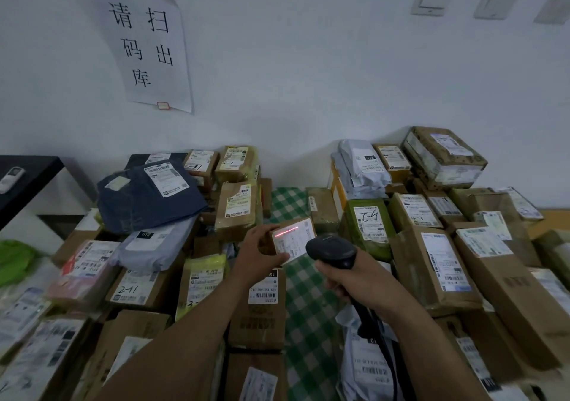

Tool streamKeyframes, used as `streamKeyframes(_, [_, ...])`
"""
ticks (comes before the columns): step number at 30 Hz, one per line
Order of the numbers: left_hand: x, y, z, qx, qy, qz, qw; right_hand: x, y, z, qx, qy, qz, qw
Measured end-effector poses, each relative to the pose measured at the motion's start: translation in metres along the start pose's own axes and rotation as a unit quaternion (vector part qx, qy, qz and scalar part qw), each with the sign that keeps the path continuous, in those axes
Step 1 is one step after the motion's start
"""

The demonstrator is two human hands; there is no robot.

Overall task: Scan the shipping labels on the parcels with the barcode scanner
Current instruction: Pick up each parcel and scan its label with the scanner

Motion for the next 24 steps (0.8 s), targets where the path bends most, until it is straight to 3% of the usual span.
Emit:
streamKeyframes(12, [-0.001,0.007,0.003,0.008,-0.004,0.002,1.0,0.004,0.01,-0.005,-0.001,0.001,0.008,1.0])
streamKeyframes(24, [-0.013,0.04,0.054,0.048,0.03,-0.008,0.998,0.009,0.052,-0.025,-0.045,-0.001,-0.005,0.999])
Point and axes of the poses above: each hand's wrist, its own y-axis towards the middle knuckle, its own x-axis out of the back of the hand, z = x × y, the point moved 1 cm from there along y, towards the middle knuckle, and after that the axes turned 12 degrees about -y, right-handed, at the moved point
